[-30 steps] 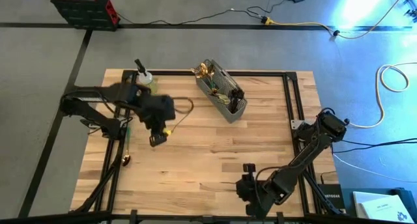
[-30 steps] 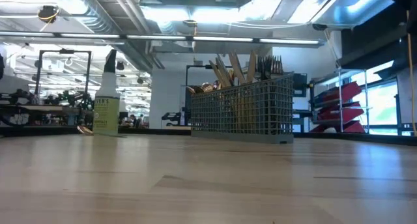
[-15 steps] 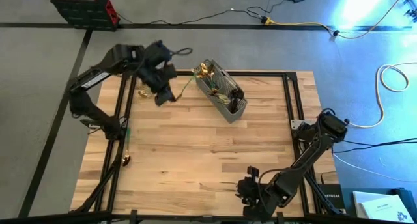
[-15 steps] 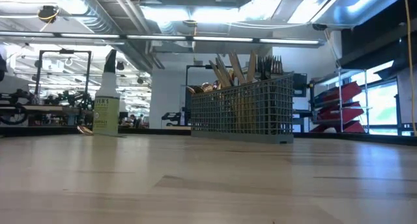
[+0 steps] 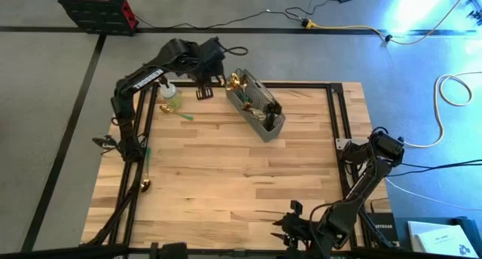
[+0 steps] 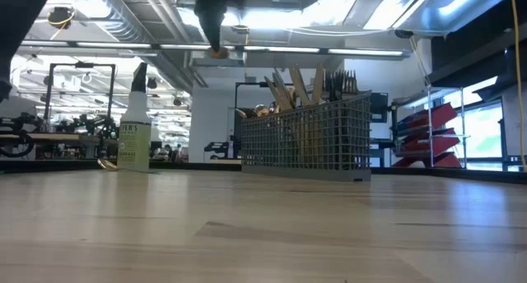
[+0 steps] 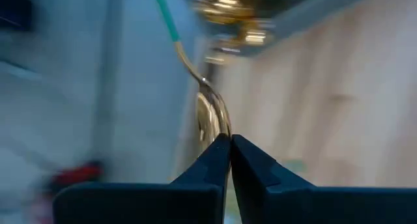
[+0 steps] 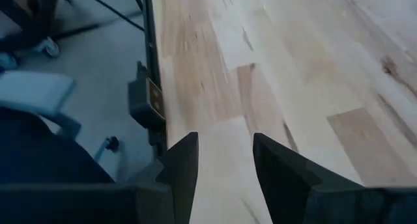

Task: Sort silverware
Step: Put the green spoon on the gray silverware organizer

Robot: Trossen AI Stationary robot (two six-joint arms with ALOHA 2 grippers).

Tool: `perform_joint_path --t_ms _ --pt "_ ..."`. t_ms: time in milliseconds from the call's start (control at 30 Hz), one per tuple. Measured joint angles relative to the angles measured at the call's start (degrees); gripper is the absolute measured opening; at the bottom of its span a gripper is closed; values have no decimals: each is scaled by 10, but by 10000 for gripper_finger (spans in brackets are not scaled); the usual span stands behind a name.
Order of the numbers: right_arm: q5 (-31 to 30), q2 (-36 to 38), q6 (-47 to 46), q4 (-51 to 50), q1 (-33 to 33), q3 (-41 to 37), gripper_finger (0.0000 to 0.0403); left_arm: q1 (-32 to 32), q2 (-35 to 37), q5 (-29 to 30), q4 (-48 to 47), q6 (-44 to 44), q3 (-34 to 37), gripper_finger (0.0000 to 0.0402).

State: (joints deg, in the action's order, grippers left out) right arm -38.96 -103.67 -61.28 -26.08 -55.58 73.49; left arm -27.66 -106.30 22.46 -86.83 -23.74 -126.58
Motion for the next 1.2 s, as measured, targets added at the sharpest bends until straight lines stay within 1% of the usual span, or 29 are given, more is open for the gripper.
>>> perform_joint_path --t_ms 100,133,200,267,333,400,467,533,600,700,767,933,967,1033,1133,1200 --pt "-1 -9 -14 2 -1 0 131 2 -9 146 24 -69 -1 0" --pt "0 -12 -21 2 -1 0 131 2 -13 177 35 -86 -1 0" --pt "10 -20 -33 10 1 0 131 2 -23 214 61 -141 -1 0" --pt "17 -27 -44 13 1 0 131 1 -28 264 87 -222 0 0" --pt "24 -32 -48 22 1 0 131 2 -30 331 141 -302 0 0" --pt "27 -34 -50 26 1 0 131 3 -30 371 198 -386 0 0" --pt "27 -34 -53 28 1 0 131 2 -30 377 262 -477 0 0" --pt "25 -34 -54 31 1 0 131 1 -30 382 307 -597 0 0" --pt "26 -34 -55 35 1 0 131 1 -30 394 355 -698 0 0" --pt "26 -34 -54 34 1 0 131 2 -30 369 393 -810 0 0" --pt "26 -34 -48 34 1 0 131 2 -30 362 419 -849 0 0" --pt "30 -34 -28 34 1 0 131 2 -30 321 430 -941 10 0" --pt "30 -34 -25 34 1 0 131 2 -30 317 424 -966 16 0" --pt "33 -34 -14 33 1 0 131 2 -31 305 404 -986 22 0" --pt "45 -34 6 30 1 0 131 1 -29 328 410 -993 48 0" --pt "56 -34 18 23 1 0 131 -2 -28 339 406 -997 78 0"
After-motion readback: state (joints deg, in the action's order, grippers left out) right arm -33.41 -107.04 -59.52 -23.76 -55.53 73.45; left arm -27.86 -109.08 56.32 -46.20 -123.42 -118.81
